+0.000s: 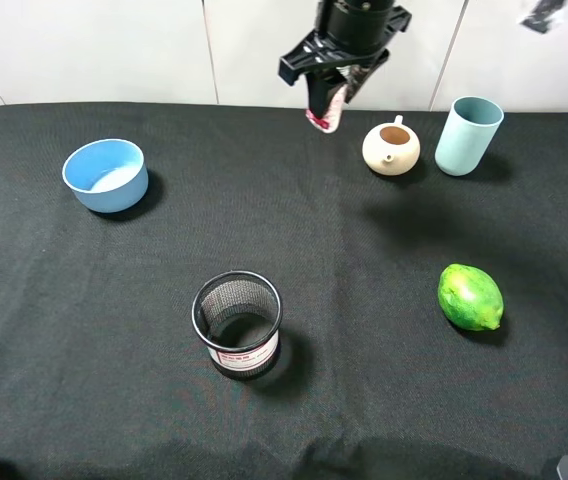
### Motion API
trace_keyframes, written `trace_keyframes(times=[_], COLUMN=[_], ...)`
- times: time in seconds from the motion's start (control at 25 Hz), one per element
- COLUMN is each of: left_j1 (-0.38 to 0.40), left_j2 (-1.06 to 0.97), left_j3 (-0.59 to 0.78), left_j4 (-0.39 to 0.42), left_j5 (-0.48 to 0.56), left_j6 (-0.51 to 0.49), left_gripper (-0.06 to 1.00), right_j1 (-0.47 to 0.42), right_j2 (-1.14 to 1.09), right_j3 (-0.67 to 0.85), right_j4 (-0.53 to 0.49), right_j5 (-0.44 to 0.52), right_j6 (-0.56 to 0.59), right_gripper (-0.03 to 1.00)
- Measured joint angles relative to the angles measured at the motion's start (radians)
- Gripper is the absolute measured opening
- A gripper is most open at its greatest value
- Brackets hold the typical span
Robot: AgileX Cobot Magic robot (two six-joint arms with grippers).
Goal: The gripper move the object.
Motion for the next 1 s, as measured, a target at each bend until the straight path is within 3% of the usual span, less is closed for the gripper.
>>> trace_keyframes(times=[0.8, 1.0], left_j1=[0.000, 0.000], left_j2=[0.000, 0.000], left_j3=[0.000, 0.000], left_j4=[0.000, 0.000], left_j5=[0.000, 0.000], left_j6=[0.000, 0.000], left_gripper=[0.99, 0.99], right_j1=[-0.163, -0.196], right_j2=[-0.229, -0.273], right_j3=[0.346, 0.433], right_j4=[0.007, 0.007], right_j5=[-0.006, -0.051], right_j6=[0.001, 0.001], right_gripper=[0.32, 0.32])
